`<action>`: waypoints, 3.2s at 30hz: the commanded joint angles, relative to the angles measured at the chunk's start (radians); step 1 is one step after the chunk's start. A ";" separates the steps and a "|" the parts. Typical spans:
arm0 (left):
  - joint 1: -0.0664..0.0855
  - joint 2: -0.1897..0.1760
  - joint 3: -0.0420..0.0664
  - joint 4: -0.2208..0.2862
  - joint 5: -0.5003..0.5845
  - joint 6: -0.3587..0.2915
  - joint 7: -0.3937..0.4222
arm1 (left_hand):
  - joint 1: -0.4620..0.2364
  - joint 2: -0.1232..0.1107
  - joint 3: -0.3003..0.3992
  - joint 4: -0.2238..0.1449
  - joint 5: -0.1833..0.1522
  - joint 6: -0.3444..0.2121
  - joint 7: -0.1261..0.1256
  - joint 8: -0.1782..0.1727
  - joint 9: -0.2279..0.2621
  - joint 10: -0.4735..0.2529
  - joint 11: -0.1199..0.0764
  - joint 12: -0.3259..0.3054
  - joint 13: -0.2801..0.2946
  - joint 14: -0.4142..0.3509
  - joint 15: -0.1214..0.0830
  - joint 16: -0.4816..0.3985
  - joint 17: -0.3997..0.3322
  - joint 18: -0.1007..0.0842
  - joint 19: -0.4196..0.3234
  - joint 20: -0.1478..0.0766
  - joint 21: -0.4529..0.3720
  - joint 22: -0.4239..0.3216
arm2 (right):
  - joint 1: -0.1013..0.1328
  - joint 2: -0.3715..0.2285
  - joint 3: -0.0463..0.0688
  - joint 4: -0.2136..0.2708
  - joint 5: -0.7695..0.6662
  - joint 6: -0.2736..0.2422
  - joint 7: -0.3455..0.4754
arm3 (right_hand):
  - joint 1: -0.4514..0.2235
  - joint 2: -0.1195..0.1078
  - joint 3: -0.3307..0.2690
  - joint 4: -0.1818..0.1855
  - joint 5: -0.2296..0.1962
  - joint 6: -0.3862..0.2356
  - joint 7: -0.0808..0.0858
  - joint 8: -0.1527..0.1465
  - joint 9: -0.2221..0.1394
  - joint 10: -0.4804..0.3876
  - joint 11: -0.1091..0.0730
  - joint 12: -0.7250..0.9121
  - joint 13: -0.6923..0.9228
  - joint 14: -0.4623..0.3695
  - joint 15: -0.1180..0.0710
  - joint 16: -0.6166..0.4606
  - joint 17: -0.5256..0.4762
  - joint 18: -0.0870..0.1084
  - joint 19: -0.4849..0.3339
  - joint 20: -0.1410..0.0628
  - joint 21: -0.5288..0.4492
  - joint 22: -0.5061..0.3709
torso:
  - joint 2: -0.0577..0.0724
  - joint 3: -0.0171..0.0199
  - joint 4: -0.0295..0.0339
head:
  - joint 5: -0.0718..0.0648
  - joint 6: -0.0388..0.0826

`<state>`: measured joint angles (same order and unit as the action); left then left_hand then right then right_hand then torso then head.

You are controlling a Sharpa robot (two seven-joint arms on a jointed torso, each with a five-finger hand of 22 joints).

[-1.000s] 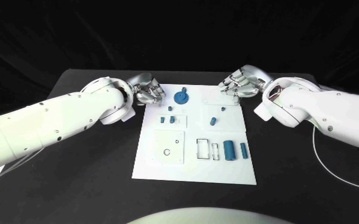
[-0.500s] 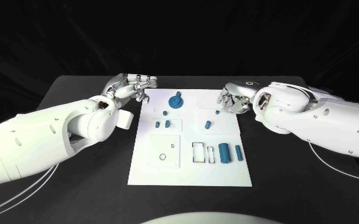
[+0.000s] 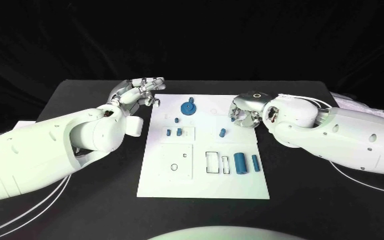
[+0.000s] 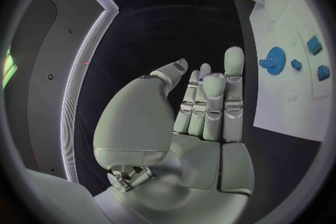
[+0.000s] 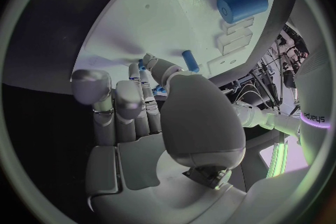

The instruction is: Assemble the parts on the task board

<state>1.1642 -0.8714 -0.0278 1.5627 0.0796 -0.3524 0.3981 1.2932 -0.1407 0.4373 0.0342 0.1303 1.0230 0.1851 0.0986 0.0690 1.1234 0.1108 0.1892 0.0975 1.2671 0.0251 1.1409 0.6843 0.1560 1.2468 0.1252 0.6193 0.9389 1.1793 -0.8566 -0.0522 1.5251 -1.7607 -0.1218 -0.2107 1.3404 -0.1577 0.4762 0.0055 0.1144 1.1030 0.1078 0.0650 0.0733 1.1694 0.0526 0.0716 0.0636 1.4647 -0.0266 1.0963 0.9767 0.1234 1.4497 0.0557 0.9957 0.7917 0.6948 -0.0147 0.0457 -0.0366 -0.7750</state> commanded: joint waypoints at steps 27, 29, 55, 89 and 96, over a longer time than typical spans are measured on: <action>-0.001 0.001 0.000 0.002 0.018 -0.014 0.003 | 0.050 0.032 -0.010 -0.019 0.010 -0.014 -0.008 0.021 0.000 -0.045 -0.004 0.031 0.003 -0.015 -0.004 -0.001 -0.013 0.022 -0.003 -0.005 -0.024 -0.017 | -0.021 0.053 0.000 -0.048 -0.044 0.082 -0.015 | 0.016 0.051 0.041 -0.012 -0.017 0.068 -0.002 0.010 0.014 0.067 -0.008 0.005 0.002 0.041 -0.015 0.072 0.052 -0.005 -0.024 0.003 0.089 0.089 | -0.001 -0.0003 -0.0008 | 0.001 -0.011; -0.001 0.001 0.000 0.002 0.017 -0.016 0.003 | 0.055 0.033 -0.008 -0.022 0.010 -0.015 -0.009 0.022 0.000 -0.048 -0.004 0.033 0.003 -0.015 -0.004 -0.001 -0.014 0.022 -0.002 -0.005 -0.025 -0.018 | -0.022 0.051 0.000 -0.045 -0.045 0.059 -0.015 | 0.017 0.055 0.042 -0.014 -0.018 0.074 -0.002 0.011 0.016 0.074 -0.009 0.006 0.002 0.041 -0.015 0.076 0.055 -0.005 -0.025 0.004 0.095 0.095 | -0.001 -0.0001 -0.0007 | 0.001 -0.011; -0.001 0.004 0.000 0.003 0.016 -0.013 0.003 | 0.060 0.032 -0.008 -0.027 0.010 -0.017 -0.009 0.024 0.000 -0.056 -0.003 0.037 0.002 -0.017 -0.004 -0.001 -0.019 0.023 -0.003 -0.005 -0.030 -0.021 | 0.007 -0.016 0.016 0.089 -0.017 -0.106 -0.022 | 0.029 0.070 0.063 -0.032 -0.030 0.086 0.005 0.009 0.020 0.092 -0.005 0.001 0.002 0.041 -0.011 0.101 0.075 -0.009 -0.027 0.007 0.128 0.131 | -0.001 0.0003 -0.0011 | -0.004 -0.005; -0.002 0.007 0.000 0.022 0.016 0.000 -0.003 | 0.060 0.031 -0.009 -0.027 0.010 -0.019 -0.008 0.024 0.000 -0.059 -0.003 0.038 0.002 -0.018 -0.004 -0.002 -0.021 0.023 -0.003 -0.005 -0.031 -0.022 | -0.126 0.166 0.010 0.177 0.011 -0.084 0.043 | 0.025 0.071 0.070 -0.037 -0.022 0.084 0.014 0.004 0.021 0.092 0.002 -0.004 0.001 0.038 -0.006 0.104 0.073 -0.008 -0.033 0.010 0.131 0.131 | -0.001 -0.0001 -0.0013 | 0.067 -0.038; -0.002 0.007 0.000 0.024 0.016 0.004 -0.004 | 0.060 0.030 -0.009 -0.028 0.010 -0.019 -0.008 0.024 0.000 -0.060 -0.003 0.039 0.002 -0.018 -0.004 -0.002 -0.022 0.023 -0.003 -0.005 -0.032 -0.023 | -0.141 0.182 0.009 0.158 0.006 -0.078 0.044 | 0.025 0.071 0.070 -0.037 -0.021 0.084 0.014 0.004 0.021 0.092 0.002 -0.005 0.001 0.038 -0.006 0.104 0.074 -0.008 -0.033 0.010 0.132 0.132 | -0.001 -0.0001 -0.0006 | 0.074 -0.044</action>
<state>1.1624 -0.8664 -0.0281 1.5827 0.0999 -0.3675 0.3916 1.3447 -0.1080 0.4278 0.0135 0.1347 1.0088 0.1779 0.1179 0.0696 1.0685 0.1085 0.2246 0.0992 1.2548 0.0199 1.1346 0.6643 0.1711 1.2434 0.1216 0.5903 0.9168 1.0410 -0.6772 -0.0434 1.6861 -1.7463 -0.2126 -0.1790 1.3701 -0.0938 0.5412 -0.0288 0.0874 1.1858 0.1181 0.0655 0.0931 1.2550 0.0533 0.0686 0.0640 1.4647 -0.0342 1.1968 1.0515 0.1234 1.4249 0.0665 1.1233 0.9234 0.6941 -0.0151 0.0446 0.0340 -0.8165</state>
